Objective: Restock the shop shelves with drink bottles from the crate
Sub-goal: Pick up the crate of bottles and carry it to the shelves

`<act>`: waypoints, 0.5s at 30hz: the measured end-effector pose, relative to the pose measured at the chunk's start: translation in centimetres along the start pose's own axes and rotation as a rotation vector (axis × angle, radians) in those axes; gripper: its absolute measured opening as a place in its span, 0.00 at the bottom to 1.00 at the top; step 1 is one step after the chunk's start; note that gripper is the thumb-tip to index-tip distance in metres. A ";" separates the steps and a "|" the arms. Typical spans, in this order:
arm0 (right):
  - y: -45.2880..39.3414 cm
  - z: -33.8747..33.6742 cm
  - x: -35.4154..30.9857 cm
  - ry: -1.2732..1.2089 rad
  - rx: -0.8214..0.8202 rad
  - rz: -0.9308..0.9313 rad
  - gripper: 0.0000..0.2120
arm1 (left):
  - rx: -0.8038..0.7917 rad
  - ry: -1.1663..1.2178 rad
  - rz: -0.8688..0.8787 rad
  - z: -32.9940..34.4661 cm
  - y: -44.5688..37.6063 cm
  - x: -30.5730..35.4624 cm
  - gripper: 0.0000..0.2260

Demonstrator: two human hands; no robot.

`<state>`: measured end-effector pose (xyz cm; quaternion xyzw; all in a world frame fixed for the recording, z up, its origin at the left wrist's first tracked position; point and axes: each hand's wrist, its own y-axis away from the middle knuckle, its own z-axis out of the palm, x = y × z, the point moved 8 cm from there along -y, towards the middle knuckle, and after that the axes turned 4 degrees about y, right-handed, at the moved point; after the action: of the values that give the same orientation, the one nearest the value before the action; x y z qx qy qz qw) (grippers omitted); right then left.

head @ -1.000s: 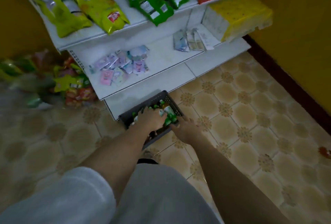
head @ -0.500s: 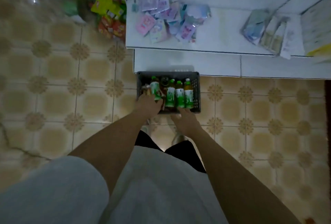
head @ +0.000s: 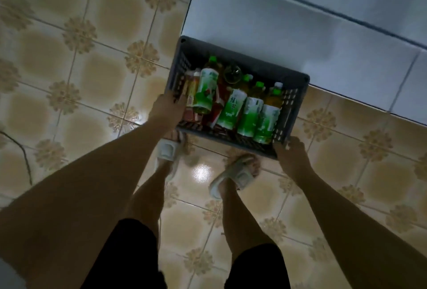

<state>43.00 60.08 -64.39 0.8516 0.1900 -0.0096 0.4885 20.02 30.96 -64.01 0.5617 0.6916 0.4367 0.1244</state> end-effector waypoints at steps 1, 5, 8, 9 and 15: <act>-2.5 -0.5 1.2 -0.028 0.049 0.042 0.25 | 0.048 0.033 0.001 0.3 -2.0 -0.5 0.21; -11.4 -1.3 3.8 -0.268 0.239 0.119 0.31 | 0.184 0.122 0.031 1.4 -9.2 -2.7 0.23; -15.9 -0.1 3.7 -0.432 0.259 0.098 0.26 | 0.179 0.268 -0.036 2.9 -13.0 -4.1 0.21; -17.0 0.1 3.6 -0.502 0.281 0.078 0.26 | 0.175 0.329 -0.058 3.2 -14.2 -4.6 0.21; -19.5 2.5 3.5 -0.858 0.065 0.099 0.33 | 0.075 0.618 -0.114 4.2 -17.9 -6.6 0.23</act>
<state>40.15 67.84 -82.54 0.7935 -0.0719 -0.3453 0.4960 13.03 27.27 -81.93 0.3667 0.7426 0.5534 -0.0881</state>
